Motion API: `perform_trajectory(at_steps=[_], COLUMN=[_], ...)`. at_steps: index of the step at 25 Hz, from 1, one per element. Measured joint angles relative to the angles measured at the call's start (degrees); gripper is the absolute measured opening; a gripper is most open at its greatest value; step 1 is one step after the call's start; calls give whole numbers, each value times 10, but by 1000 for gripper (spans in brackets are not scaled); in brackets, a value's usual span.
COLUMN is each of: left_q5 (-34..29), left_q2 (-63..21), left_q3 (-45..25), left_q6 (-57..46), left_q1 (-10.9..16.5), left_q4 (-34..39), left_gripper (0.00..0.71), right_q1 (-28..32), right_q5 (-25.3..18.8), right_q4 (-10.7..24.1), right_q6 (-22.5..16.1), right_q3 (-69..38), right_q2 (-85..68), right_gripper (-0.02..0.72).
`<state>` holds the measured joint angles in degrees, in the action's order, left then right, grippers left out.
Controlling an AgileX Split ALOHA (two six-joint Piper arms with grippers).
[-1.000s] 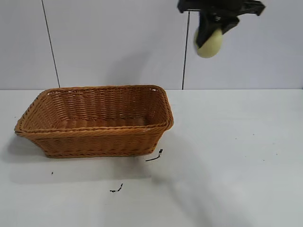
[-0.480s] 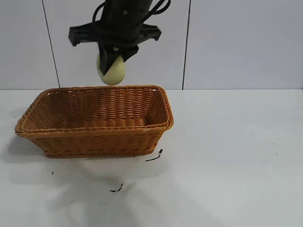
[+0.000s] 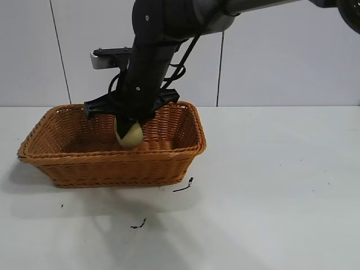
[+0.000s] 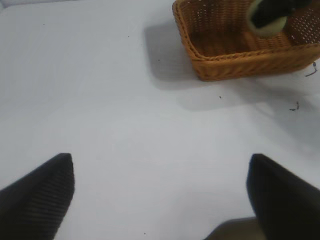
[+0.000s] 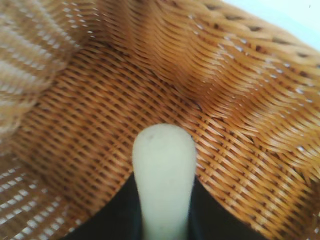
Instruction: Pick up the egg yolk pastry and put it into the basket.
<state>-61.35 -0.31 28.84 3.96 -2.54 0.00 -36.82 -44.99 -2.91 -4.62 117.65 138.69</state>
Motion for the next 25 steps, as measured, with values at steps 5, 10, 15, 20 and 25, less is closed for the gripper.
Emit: perform_trajectory(at_steps=[5, 10, 15, 20, 25], left_q5=[0, 0, 0, 0, 0], left_q2=[0, 0, 0, 0, 0], left_q3=[0, 0, 0, 0, 0], left_q6=[0, 0, 0, 0, 0], left_q1=[0, 0, 0, 0, 0], left_q4=[0, 0, 0, 0, 0], left_gripper=[696, 696, 696, 696, 696], right_q1=[1, 1, 10, 62, 147], right_q5=[-29, -88, -145, -166, -178], right_q4=[0, 2, 5, 24, 35], right_q6=[-4, -5, -5, -5, -4], right_q3=[31, 90, 143, 149, 149], right_q2=[-1, -10, -28, -32, -33], right_gripper=[581, 684, 693, 693, 693])
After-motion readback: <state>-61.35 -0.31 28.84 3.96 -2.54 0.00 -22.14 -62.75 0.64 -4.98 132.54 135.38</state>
